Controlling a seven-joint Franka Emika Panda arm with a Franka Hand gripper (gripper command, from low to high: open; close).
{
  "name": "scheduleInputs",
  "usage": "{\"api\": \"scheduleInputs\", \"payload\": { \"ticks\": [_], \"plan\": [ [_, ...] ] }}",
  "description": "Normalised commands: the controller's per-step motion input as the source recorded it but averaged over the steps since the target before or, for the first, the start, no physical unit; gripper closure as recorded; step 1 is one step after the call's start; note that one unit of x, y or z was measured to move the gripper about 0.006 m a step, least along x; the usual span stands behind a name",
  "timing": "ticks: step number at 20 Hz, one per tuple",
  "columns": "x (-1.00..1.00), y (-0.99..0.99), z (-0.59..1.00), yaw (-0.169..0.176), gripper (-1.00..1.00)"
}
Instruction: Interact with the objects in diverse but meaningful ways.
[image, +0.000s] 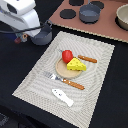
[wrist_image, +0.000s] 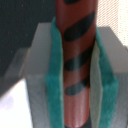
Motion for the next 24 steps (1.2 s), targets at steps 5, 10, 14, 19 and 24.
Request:
{"api": "scheduleInputs", "payload": {
  "ticks": [5,10,14,19,24],
  "plan": [
    [0.77,0.33,0.19,-0.092,1.0],
    [0.8,0.22,0.11,-0.106,1.0],
    [0.81,0.23,0.1,-0.1,1.0],
    [0.78,0.34,0.08,-0.082,1.0],
    [0.75,0.46,0.04,-0.06,1.0]
  ]
}}
